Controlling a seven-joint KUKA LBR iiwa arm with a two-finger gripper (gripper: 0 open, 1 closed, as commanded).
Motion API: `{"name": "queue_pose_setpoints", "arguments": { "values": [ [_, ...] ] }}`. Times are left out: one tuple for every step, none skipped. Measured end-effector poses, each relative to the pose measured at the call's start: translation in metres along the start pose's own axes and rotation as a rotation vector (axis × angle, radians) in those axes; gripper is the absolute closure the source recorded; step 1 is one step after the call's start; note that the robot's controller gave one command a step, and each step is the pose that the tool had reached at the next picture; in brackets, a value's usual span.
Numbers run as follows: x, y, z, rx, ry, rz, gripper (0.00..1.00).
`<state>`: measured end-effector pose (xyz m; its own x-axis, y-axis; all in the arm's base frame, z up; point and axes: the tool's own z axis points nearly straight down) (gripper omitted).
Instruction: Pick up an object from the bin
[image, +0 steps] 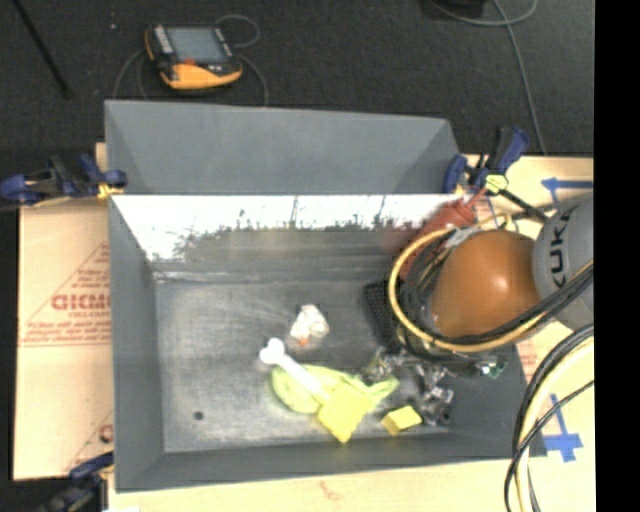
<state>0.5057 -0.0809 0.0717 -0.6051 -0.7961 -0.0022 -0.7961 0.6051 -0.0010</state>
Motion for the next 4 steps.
{"name": "queue_pose_setpoints", "arguments": {
  "values": [
    [-0.013, 0.029, -0.002, 0.009, -0.004, -0.310, 1.00],
    [-0.013, 0.029, -0.002, 0.009, -0.004, -0.311, 1.00],
    [-0.012, 0.035, -0.024, 0.000, 0.000, -0.319, 1.00],
    [-0.011, 0.022, -0.065, 0.000, 0.000, -0.311, 0.00]
  ]
}}
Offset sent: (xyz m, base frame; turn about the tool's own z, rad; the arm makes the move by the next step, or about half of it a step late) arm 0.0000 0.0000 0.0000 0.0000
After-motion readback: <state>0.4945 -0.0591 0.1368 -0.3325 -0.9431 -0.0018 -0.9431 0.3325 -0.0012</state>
